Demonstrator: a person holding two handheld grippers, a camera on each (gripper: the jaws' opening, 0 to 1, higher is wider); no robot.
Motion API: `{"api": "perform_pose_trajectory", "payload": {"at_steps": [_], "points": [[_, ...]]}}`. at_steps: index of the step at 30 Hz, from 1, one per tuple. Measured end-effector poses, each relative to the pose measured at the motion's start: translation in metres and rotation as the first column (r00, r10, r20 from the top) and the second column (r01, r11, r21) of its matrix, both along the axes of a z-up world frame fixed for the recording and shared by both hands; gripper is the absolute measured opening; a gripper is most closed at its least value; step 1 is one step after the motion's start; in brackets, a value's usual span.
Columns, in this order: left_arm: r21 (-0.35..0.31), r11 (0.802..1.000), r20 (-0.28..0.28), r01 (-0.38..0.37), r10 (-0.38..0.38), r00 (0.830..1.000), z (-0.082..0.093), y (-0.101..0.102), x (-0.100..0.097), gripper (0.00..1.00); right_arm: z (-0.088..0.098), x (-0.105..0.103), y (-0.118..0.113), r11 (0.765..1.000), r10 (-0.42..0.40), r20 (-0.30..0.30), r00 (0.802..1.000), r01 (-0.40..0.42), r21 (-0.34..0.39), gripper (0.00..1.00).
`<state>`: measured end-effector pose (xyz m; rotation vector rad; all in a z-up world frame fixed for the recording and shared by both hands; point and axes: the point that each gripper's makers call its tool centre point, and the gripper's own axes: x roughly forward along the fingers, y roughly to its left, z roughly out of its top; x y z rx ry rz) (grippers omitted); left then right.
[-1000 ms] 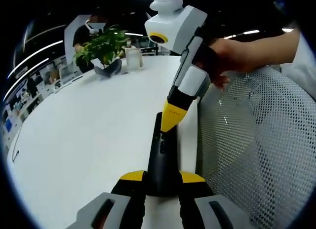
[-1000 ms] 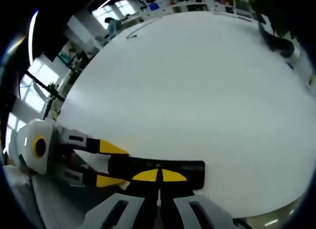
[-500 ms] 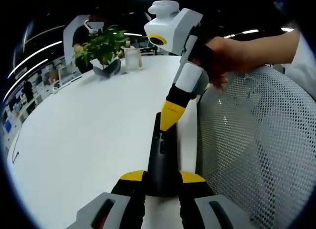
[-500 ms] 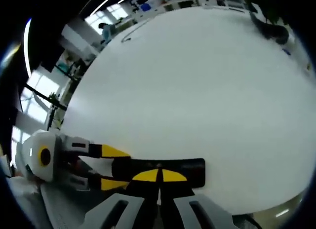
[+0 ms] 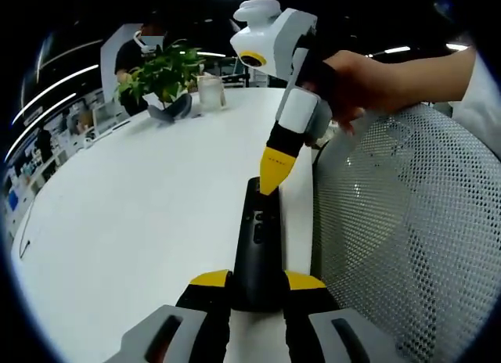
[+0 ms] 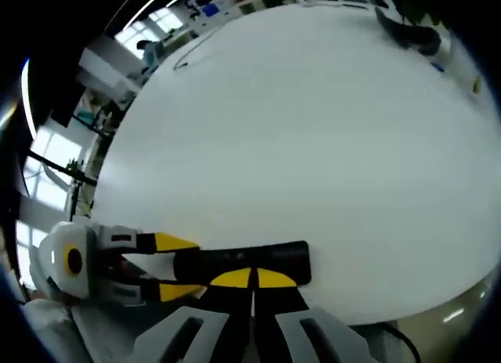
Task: Press the specified remote control buttons in sequence, fully releasing each button before pressing the next.
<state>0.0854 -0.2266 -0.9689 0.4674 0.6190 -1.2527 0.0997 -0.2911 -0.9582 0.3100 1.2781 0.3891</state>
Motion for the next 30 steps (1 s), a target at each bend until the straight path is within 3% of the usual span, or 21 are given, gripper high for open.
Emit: {"api": "perform_pose_trajectory", "payload": {"at_steps": [5, 20, 23, 27, 30], "points": [[0.001, 1.000, 0.000, 0.000, 0.000, 1.000, 0.0001, 0.0003, 0.0000, 0.24, -0.0042, -0.0051, 0.0040, 0.999, 0.033, -0.025, 0.999, -0.033, -0.020, 0.00], [-0.003, 1.000, 0.000, 0.003, -0.003, 1.000, 0.0003, 0.0006, 0.0002, 0.25, -0.0061, -0.0071, 0.0051, 0.992, 0.104, 0.011, 0.994, -0.103, -0.077, 0.00], [-0.003, 1.000, 0.001, 0.004, -0.004, 1.000, 0.0003, 0.0008, 0.0002, 0.25, -0.0063, -0.0060, 0.0031, 0.995, 0.083, -0.001, 0.997, -0.083, -0.054, 0.00], [-0.005, 1.000, 0.001, 0.004, -0.003, 1.000, 0.0005, 0.0013, 0.0005, 0.25, -0.0050, -0.0060, 0.0042, 1.000, 0.000, -0.053, 0.999, 0.002, 0.030, 0.00], [-0.006, 1.000, 0.001, 0.004, -0.004, 1.000, 0.0005, 0.0013, 0.0005, 0.25, -0.0026, -0.0076, 0.0058, 0.999, 0.014, -0.056, 0.998, -0.011, 0.038, 0.00]]}}
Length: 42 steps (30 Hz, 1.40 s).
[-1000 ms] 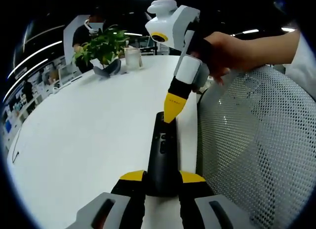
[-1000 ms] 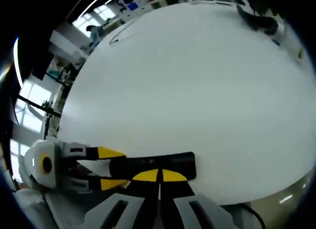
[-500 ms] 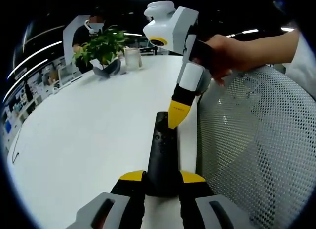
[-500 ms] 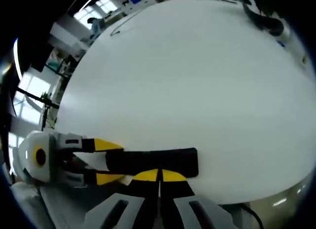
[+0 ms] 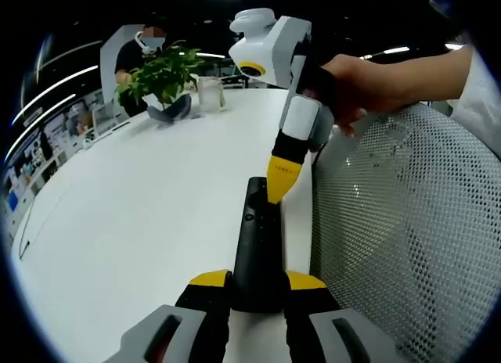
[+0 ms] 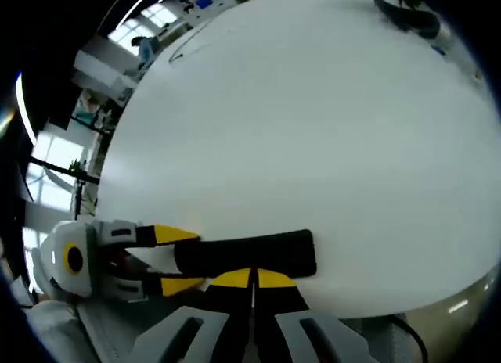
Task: Press the specified remote control buttons in sequence, fully releasing each button before pressing the next.
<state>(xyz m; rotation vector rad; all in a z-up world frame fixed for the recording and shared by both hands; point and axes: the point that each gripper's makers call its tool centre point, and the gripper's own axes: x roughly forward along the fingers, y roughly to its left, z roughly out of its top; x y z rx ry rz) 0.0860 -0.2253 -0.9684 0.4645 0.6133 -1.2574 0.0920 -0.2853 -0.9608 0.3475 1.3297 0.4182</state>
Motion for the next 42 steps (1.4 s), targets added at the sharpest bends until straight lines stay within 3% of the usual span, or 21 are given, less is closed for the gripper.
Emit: {"api": "perform_pose_trajectory", "payload": {"at_steps": [6, 33, 42], "points": [[0.001, 1.000, 0.000, 0.000, 0.000, 1.000, 0.000, 0.000, 0.000, 0.25, 0.005, 0.010, -0.001, 0.999, 0.019, 0.096, 0.995, -0.015, -0.043, 0.00], [0.000, 1.000, -0.004, -0.007, 0.007, 1.000, -0.001, -0.001, 0.000, 0.25, -0.003, 0.013, 0.000, 0.992, 0.083, 0.125, 0.989, -0.070, -0.102, 0.00], [0.037, 0.999, -0.008, -0.036, 0.036, 0.999, -0.001, 0.002, 0.002, 0.26, -0.003, 0.013, 0.000, 0.991, 0.097, 0.149, 0.984, -0.081, -0.109, 0.00]]}}
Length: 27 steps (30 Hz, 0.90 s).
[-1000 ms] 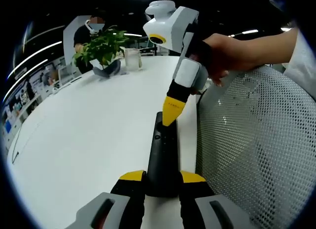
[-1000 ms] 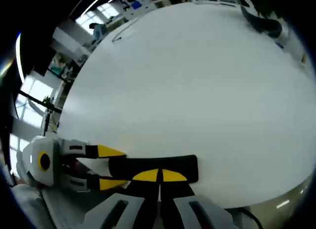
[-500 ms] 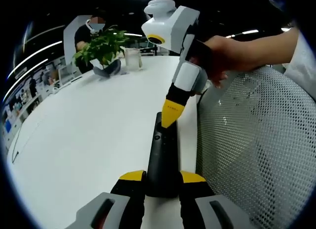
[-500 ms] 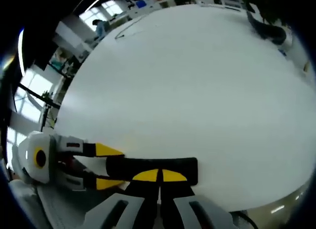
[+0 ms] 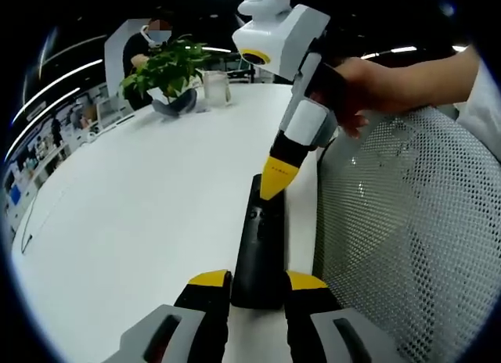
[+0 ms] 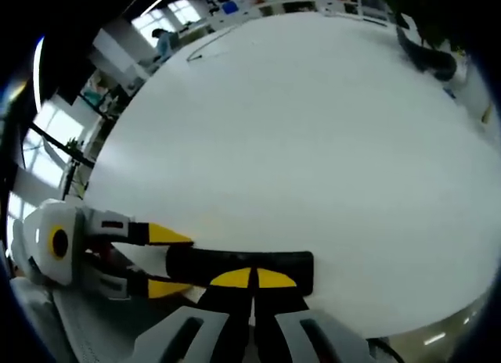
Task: Press the specified remote control buttons in sequence, fully releasing each button before pressing the next.
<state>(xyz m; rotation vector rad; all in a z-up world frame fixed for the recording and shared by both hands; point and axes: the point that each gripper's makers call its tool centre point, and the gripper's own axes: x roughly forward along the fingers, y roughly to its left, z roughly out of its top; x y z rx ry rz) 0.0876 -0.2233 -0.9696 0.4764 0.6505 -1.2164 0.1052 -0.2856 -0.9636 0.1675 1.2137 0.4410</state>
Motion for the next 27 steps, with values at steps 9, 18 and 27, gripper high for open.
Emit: {"api": "perform_pose_trajectory", "payload": {"at_steps": [9, 18, 27], "points": [[0.008, 1.000, -0.004, 0.017, -0.017, 1.000, -0.0003, 0.0012, -0.0022, 0.25, -0.0004, -0.0013, 0.0013, 0.994, 0.095, 0.057, 0.994, -0.092, -0.056, 0.00], [0.005, 1.000, 0.002, 0.023, -0.023, 1.000, -0.0003, -0.0021, -0.0030, 0.25, -0.0005, -0.0029, 0.0033, 0.965, 0.204, 0.118, 0.972, -0.179, -0.191, 0.00], [0.012, 0.999, 0.006, 0.032, -0.032, 0.999, 0.0006, -0.0018, -0.0035, 0.25, 0.0016, 0.0001, -0.0008, 1.000, -0.009, 0.010, 1.000, 0.009, 0.028, 0.00]]}}
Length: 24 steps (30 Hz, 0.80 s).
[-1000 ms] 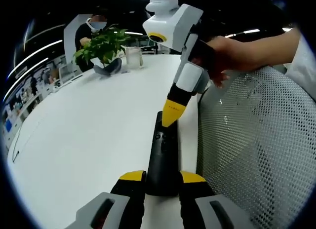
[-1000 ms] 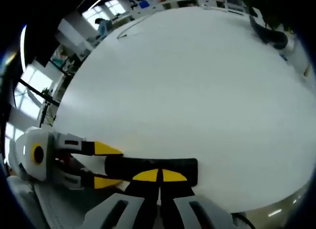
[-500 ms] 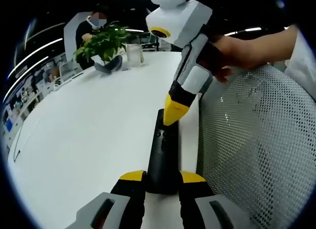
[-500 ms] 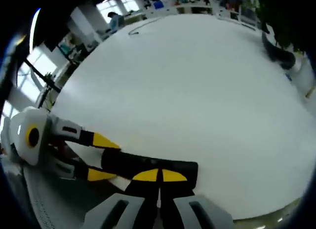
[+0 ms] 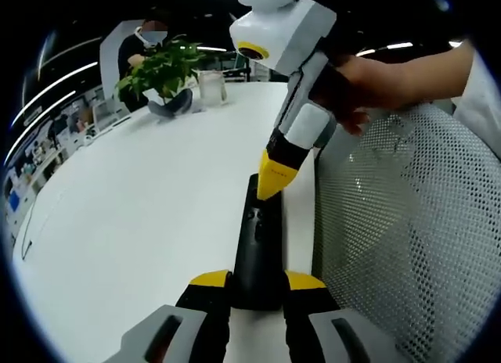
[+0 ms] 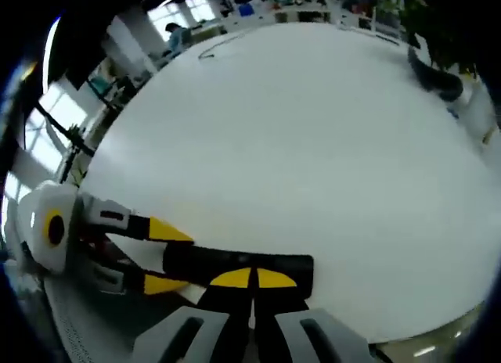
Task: Press the specified remote control buttons in sequence, fully releasing each button before pressing the next.
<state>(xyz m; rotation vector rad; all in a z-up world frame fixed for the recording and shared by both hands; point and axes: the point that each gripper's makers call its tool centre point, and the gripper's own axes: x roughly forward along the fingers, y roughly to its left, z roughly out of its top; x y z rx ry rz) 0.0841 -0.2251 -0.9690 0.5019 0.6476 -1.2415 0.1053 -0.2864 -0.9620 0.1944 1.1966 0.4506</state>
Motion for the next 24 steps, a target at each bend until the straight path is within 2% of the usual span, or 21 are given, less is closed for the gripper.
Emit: {"api": "perform_pose_trajectory", "payload": {"at_steps": [3, 8, 12, 17, 24], "points": [[-0.002, 1.000, 0.001, -0.001, 0.001, 1.000, 0.000, 0.000, 0.000, 0.24, 0.001, 0.000, -0.001, 1.000, -0.019, -0.009, 1.000, 0.019, 0.010, 0.00], [-0.008, 1.000, 0.003, 0.011, -0.011, 1.000, 0.001, -0.001, -0.001, 0.24, 0.002, -0.001, 0.004, 0.999, 0.030, 0.003, 1.000, -0.030, -0.036, 0.00], [-0.007, 0.998, 0.003, 0.056, -0.056, 0.998, 0.001, -0.004, -0.007, 0.24, 0.005, 0.000, 0.008, 0.997, 0.060, 0.023, 0.998, -0.058, -0.045, 0.00], [-0.004, 0.997, 0.002, 0.076, -0.076, 0.997, 0.001, -0.003, -0.010, 0.24, 0.003, -0.004, 0.013, 0.998, 0.064, -0.013, 0.998, -0.064, -0.012, 0.00], [-0.003, 0.997, -0.002, 0.077, -0.077, 0.997, 0.001, -0.003, -0.010, 0.24, 0.005, -0.006, 0.023, 0.995, 0.089, -0.008, 0.996, -0.088, 0.035, 0.00]]}}
